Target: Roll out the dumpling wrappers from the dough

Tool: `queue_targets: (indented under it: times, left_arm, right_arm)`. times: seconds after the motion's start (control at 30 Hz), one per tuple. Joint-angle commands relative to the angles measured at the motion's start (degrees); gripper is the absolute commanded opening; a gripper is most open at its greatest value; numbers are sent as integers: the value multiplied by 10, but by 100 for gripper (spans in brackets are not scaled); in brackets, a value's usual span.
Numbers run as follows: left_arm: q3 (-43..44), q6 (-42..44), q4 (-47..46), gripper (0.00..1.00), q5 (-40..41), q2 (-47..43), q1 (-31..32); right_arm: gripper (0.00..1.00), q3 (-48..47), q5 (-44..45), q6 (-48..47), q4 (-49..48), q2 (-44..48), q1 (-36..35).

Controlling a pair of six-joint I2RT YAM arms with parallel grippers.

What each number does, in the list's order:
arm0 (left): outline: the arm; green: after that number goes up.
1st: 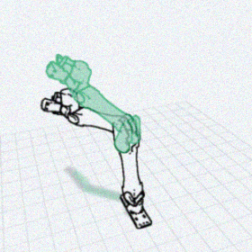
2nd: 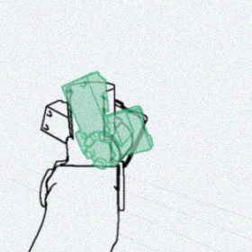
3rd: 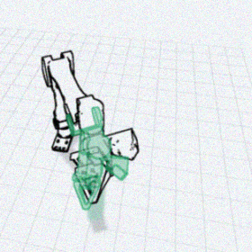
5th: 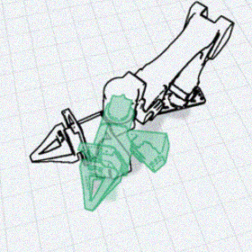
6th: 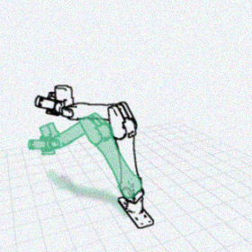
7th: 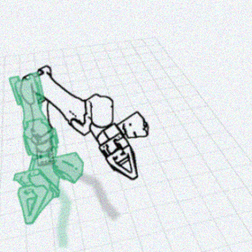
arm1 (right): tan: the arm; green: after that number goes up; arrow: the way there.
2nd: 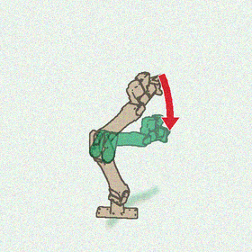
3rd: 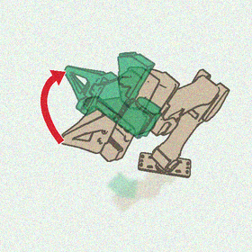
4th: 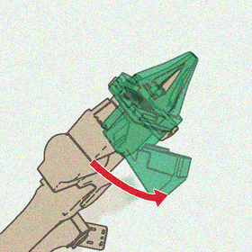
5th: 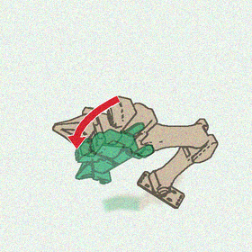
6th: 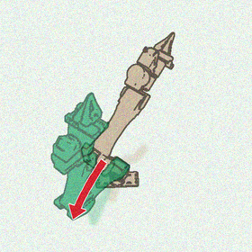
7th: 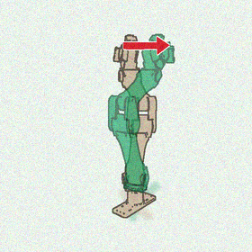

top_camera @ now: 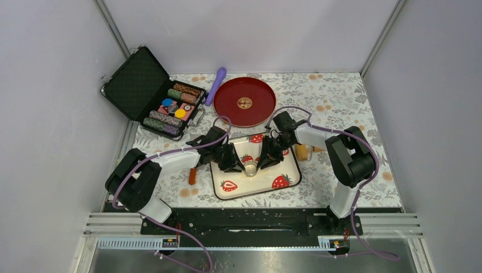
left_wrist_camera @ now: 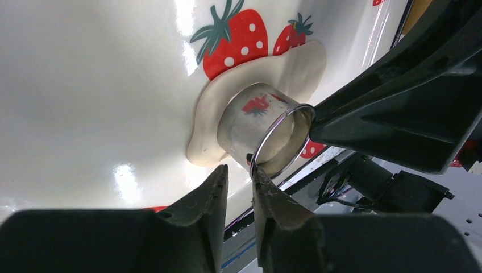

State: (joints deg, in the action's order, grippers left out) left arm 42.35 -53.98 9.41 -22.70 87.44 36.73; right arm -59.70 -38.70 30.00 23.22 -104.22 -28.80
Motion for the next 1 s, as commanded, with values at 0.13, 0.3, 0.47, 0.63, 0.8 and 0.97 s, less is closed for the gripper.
queue_targets:
  times: [0.13, 0.3, 0.47, 0.63, 0.8, 0.97]
  left_arm:
    - [4, 13, -4, 15, -3, 13, 4]
    - [4, 21, 10, 9, 5, 23, 5]
    - [2, 25, 12, 0, 5, 38, 5]
    - [8, 28, 26, 0, 7, 54, 5]
    - [13, 33, 43, 0, 12, 68, 5]
    - [11, 35, 47, 0, 11, 82, 5]
  right_arm:
    - [28, 4, -23, -14, -1, -11, -10]
    - [23, 3, -23, -19, -1, -18, -15]
    - [16, 2, -10, -28, 9, -24, -18]
    - [10, 1, -1, -31, 16, -28, -19]
    - [6, -6, 9, -35, 29, -34, -21]
    - [3, -11, 22, -43, 44, -39, -24]
